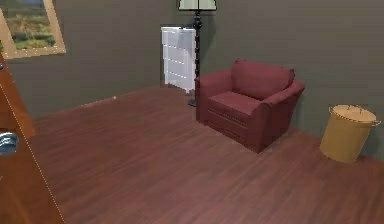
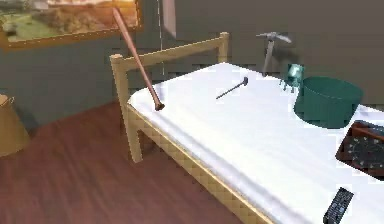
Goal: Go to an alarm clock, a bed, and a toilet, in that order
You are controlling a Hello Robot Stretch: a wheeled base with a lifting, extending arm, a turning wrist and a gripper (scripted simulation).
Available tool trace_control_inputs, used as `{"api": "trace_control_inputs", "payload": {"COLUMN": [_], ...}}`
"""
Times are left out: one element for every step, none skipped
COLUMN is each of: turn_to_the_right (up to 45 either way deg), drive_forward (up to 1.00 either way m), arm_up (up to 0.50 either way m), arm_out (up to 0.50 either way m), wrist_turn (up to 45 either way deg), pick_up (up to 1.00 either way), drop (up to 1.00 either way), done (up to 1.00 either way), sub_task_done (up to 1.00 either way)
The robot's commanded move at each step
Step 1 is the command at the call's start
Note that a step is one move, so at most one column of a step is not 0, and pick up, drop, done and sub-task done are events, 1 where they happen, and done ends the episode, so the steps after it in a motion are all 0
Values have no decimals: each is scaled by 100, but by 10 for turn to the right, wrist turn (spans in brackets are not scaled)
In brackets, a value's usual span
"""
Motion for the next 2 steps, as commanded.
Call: {"api": "trace_control_inputs", "payload": {"turn_to_the_right": [0, -120], "drive_forward": [100, 0], "arm_up": [0, 0], "arm_out": [0, 0], "wrist_turn": [0, 0], "pick_up": [0, 0], "drop": [0, 0], "done": [0, 0], "sub_task_done": [0, 0]}}
